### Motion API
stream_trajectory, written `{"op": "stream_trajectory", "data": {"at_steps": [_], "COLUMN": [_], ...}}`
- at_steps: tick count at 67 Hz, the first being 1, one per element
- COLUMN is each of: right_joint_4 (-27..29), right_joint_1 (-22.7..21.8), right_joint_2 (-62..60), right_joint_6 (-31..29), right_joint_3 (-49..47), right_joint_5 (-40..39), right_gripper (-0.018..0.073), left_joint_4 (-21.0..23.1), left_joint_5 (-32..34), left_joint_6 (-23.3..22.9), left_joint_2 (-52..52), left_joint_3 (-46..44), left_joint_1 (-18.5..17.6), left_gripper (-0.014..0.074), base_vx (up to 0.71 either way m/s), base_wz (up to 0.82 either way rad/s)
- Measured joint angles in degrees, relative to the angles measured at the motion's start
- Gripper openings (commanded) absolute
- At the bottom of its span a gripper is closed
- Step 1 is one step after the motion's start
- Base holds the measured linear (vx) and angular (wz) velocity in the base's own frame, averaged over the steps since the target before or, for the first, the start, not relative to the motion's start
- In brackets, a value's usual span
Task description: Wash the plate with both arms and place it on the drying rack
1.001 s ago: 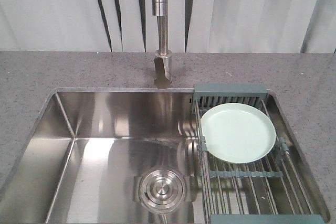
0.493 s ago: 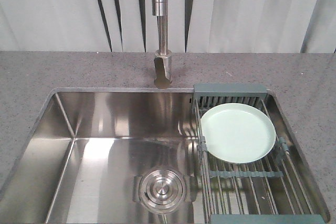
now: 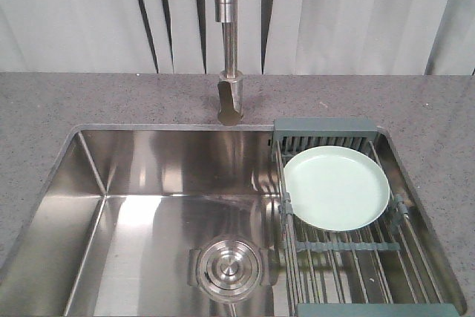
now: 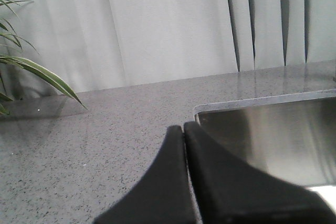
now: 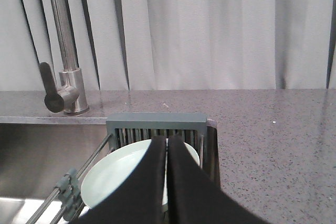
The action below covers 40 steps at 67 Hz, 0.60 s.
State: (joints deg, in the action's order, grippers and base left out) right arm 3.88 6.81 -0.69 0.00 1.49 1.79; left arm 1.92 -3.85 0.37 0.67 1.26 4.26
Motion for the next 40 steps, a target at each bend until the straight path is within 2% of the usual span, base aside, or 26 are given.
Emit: {"op": "stream_trajectory", "data": {"at_steps": [40], "right_joint_4": [0.00], "right_joint_1": [0.00], "right_joint_2": [0.00], "right_joint_6": [0.00], "right_joint_3": [0.00], "right_joint_5": [-0.07], "right_gripper": [-0.0004], "left_joint_4": [0.00], "left_joint_5": [0.00], "left_joint_6": [0.00], "left_joint_2": [0.00], "left_joint_3": [0.00], "left_joint_1": [0.00], "left_gripper": [-0.0006], "base_vx": [0.00], "base_wz": [0.00]}}
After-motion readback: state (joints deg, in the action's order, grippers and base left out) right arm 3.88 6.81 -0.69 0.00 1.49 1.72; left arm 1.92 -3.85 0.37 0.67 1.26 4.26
